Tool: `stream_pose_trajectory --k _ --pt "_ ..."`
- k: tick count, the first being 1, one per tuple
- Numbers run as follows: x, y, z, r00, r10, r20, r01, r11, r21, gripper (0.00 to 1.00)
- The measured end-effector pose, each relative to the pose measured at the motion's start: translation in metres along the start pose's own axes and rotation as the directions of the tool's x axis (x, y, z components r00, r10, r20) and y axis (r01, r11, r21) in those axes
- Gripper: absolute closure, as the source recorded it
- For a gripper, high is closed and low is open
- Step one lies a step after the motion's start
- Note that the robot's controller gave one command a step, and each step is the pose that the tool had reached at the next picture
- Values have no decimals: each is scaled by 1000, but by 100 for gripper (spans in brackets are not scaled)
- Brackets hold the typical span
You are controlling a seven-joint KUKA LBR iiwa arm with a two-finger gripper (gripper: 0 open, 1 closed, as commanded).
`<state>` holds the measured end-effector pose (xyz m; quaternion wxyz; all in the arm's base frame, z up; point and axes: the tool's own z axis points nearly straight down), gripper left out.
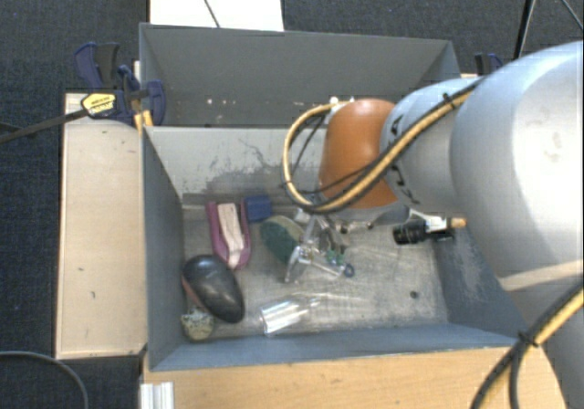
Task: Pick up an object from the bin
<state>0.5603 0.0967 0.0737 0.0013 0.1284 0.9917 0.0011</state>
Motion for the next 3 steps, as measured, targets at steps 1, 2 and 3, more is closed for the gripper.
stream_pose_trajectory --k 1,2,3 --pt "-1 1 -2 1000 -6 2 6 1000 1 0" --pt "-4 1 -4 1000 -8 10 8 1000 -1 100" --pt "-6 2 -119 1000 -18 7 18 1000 -2 100"
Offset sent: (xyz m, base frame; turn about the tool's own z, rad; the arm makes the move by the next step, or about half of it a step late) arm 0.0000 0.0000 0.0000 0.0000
